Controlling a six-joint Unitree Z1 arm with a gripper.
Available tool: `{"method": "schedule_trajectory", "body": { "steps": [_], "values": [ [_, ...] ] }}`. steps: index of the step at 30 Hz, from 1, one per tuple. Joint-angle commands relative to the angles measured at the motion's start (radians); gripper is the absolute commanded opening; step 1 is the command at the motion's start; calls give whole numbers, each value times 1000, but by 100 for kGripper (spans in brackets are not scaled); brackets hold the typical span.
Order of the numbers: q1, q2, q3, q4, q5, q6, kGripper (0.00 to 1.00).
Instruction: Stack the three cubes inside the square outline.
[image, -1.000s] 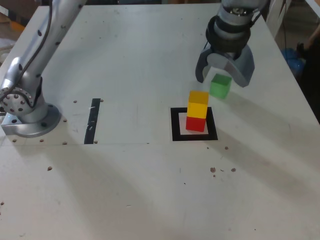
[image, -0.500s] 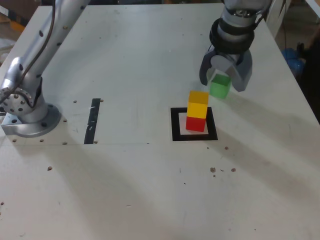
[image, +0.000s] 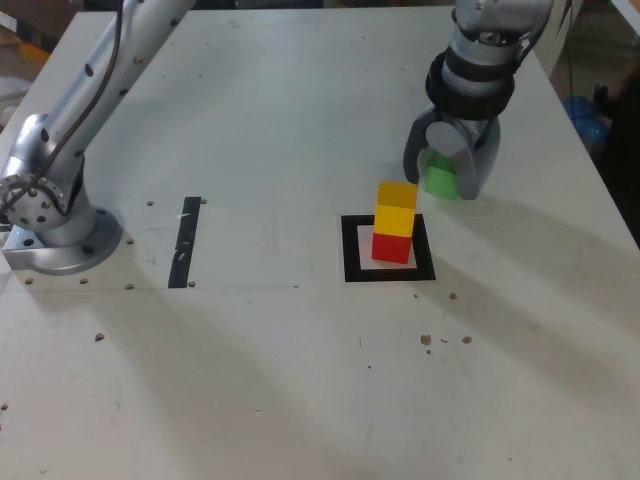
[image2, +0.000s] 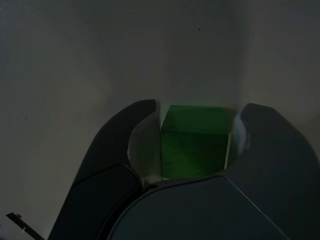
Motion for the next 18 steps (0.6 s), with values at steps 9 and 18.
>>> {"method": "schedule_trajectory", "body": {
  "steps": [9,18],
  "values": [
    [1,-76,-20,72,18,-17,8],
    [-63,-271,47,204,40,-227,7]
  ]
}}
